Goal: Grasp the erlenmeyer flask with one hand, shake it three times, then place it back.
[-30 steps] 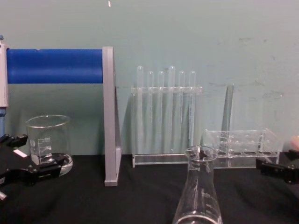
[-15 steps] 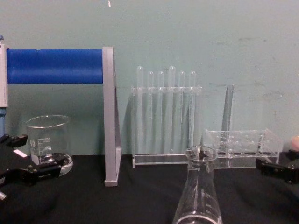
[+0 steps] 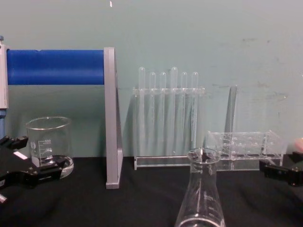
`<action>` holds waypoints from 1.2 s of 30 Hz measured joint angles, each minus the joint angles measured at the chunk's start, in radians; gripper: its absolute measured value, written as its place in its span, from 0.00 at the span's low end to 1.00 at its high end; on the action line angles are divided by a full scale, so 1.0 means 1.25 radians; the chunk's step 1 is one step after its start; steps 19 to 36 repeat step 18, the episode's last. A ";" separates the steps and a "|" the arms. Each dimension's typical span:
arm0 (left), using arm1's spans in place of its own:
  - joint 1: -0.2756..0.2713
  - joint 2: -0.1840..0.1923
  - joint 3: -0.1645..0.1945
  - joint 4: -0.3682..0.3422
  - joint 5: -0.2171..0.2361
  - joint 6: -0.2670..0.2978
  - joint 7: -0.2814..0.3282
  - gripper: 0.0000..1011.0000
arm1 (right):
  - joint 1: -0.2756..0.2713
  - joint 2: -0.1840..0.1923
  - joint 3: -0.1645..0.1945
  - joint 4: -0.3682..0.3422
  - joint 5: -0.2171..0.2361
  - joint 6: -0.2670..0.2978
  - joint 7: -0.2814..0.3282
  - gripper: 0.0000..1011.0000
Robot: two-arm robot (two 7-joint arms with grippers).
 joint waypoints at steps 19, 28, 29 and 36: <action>0.000 0.000 0.000 0.000 0.000 0.000 0.000 0.99 | 0.000 0.000 0.000 0.000 0.000 0.000 0.000 0.99; 0.000 0.000 0.000 0.000 0.000 0.000 0.000 0.99 | 0.000 0.000 0.000 0.000 0.000 0.000 0.000 0.99; 0.000 0.000 0.000 0.000 0.000 0.000 0.000 0.99 | 0.000 0.000 0.000 0.000 0.000 0.000 0.000 0.99; 0.000 0.000 0.000 0.000 0.000 0.000 0.000 0.99 | 0.000 0.000 0.000 0.000 0.000 0.000 0.000 0.99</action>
